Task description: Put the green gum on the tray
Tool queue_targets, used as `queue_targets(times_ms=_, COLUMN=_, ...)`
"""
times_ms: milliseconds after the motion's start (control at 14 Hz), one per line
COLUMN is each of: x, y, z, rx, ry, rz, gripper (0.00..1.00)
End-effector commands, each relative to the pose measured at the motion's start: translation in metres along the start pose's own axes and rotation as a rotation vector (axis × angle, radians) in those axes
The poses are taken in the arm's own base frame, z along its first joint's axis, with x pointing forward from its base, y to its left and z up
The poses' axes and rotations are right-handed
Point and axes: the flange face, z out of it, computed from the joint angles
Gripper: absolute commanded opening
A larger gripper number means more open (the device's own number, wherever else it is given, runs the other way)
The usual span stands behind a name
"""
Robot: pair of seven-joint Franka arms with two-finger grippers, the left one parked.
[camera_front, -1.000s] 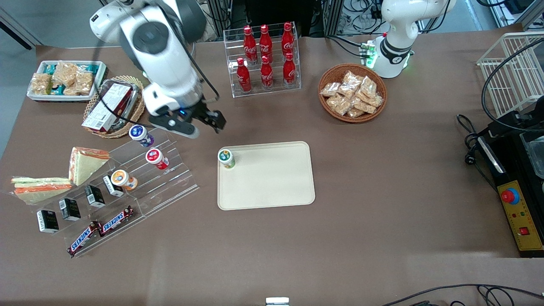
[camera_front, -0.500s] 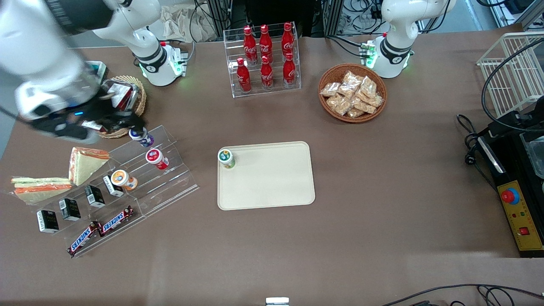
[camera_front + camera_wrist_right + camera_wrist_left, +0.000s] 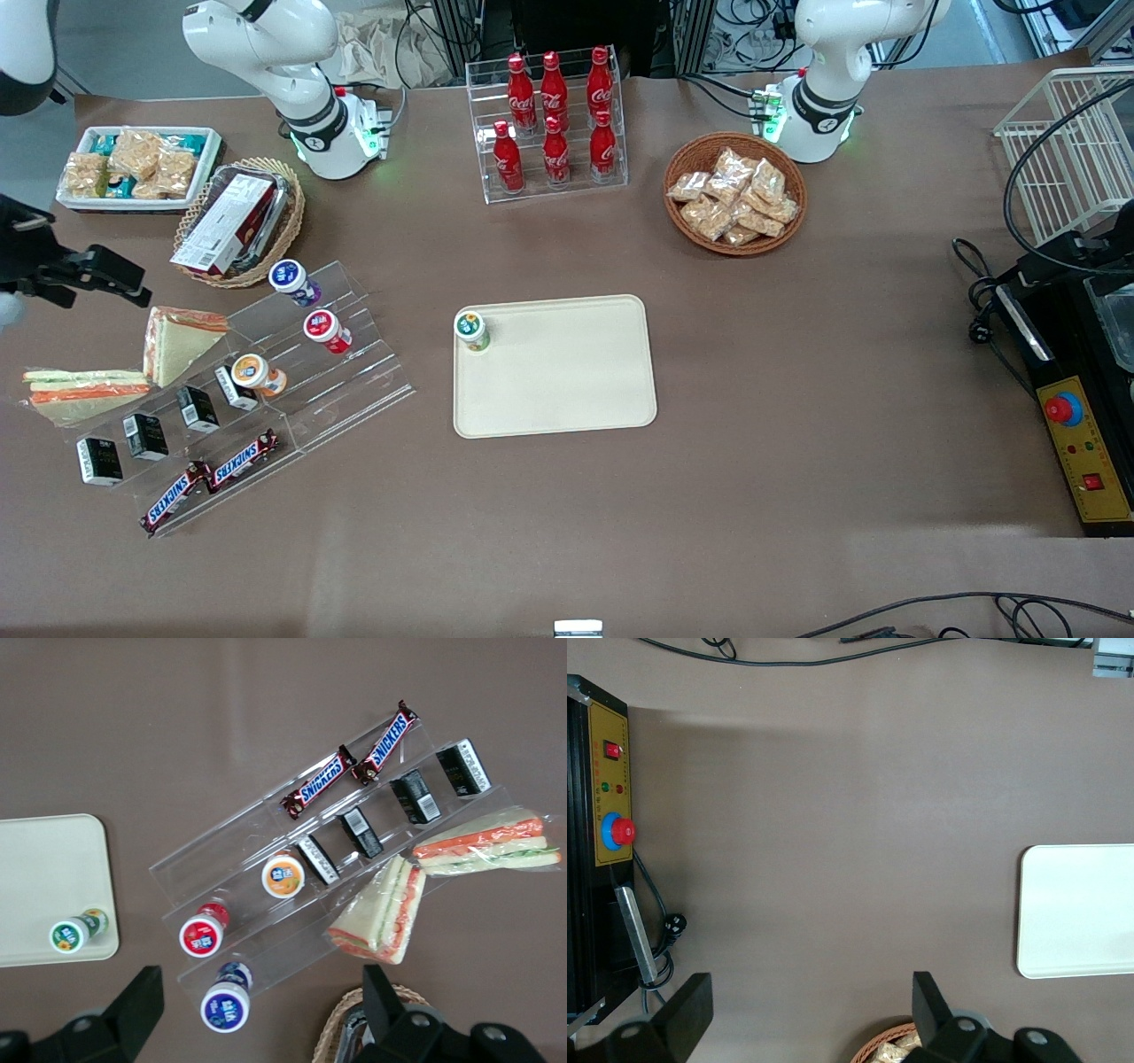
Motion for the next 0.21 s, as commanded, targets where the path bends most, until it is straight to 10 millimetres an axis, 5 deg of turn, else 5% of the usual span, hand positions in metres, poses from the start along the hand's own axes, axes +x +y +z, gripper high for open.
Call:
queue_targets(times_ms=0, x=0.0051, y=0.0074, z=0.0054, rx=0.006, ry=-0.018, rz=-0.005, gripper=1.0)
queue_targets(times_ms=143, x=0.0039, y=0.0053, z=0.0039, rx=0.005, ry=-0.018, rz=-0.009, gripper=1.0)
